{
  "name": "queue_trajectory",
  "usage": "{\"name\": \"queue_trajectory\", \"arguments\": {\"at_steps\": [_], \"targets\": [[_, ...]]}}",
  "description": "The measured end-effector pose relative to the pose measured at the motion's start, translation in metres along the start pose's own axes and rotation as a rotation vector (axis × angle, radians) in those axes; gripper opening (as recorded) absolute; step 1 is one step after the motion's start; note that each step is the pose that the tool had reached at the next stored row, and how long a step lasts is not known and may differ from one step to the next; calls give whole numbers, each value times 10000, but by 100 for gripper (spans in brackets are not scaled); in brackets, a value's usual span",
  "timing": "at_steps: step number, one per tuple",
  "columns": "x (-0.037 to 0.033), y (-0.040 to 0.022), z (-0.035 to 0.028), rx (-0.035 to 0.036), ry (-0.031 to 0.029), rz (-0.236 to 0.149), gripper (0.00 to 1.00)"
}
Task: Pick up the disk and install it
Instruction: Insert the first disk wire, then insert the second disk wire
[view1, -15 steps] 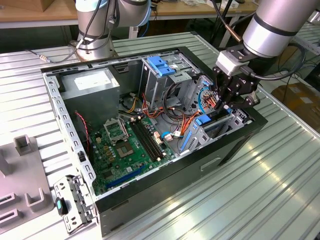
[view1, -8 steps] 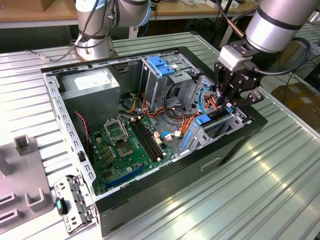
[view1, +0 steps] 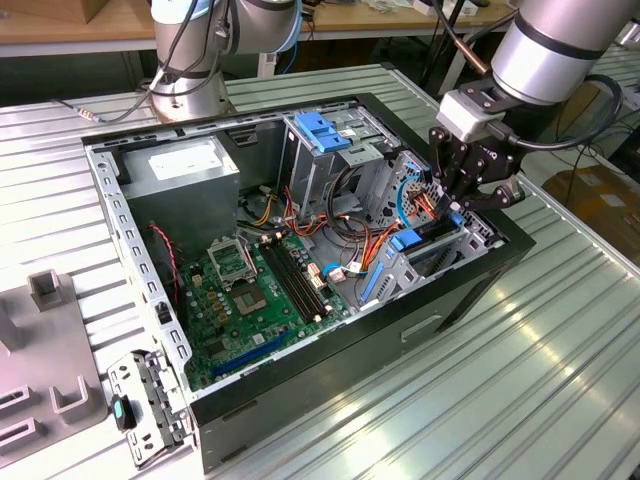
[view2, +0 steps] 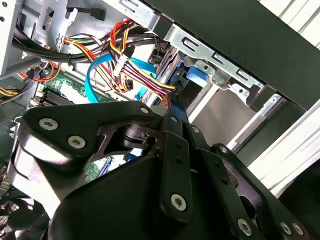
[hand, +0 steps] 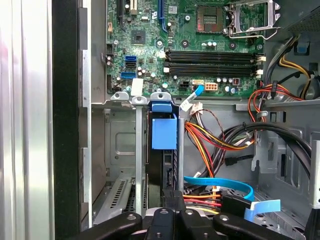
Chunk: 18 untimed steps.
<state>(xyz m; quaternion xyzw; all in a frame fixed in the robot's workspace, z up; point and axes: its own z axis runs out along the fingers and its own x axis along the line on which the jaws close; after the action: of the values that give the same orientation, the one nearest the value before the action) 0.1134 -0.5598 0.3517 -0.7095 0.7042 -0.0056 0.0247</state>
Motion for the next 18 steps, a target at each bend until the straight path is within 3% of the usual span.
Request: {"name": "queue_trajectory", "arguments": {"at_steps": [15,18], "targets": [[0,1,-10,1,1,-1,11],[-1,-1,-47,1,-18,1,11]]}}
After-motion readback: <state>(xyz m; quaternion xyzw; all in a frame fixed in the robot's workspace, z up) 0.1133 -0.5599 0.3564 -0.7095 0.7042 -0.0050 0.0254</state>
